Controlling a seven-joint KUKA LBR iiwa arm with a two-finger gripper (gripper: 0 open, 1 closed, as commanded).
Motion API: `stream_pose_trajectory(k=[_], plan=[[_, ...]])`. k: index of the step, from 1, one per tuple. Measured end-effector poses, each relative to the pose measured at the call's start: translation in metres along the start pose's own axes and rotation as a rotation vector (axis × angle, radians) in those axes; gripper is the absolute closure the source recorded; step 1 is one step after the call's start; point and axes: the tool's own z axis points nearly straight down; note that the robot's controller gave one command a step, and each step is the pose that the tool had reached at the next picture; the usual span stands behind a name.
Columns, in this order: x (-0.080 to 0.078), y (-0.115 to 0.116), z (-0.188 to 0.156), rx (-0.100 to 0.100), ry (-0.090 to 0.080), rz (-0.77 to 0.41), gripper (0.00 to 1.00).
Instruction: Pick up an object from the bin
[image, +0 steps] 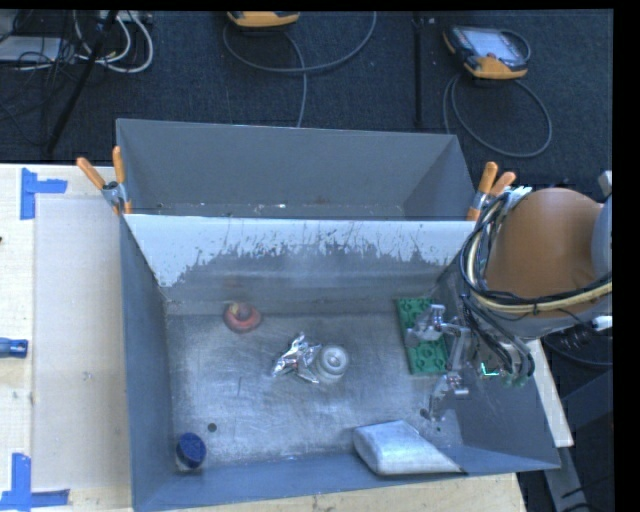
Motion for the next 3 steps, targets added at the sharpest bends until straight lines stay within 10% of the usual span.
stream_pose_trajectory(k=[1, 2, 3], plan=[[-0.042, -0.059, 0.107, -0.005, -0.020, 0.279, 0.00], [-0.023, -0.056, 0.081, 0.000, -0.009, 0.259, 0.00], [-0.056, -0.075, 0.109, -0.008, -0.005, 0.327, 0.00]])
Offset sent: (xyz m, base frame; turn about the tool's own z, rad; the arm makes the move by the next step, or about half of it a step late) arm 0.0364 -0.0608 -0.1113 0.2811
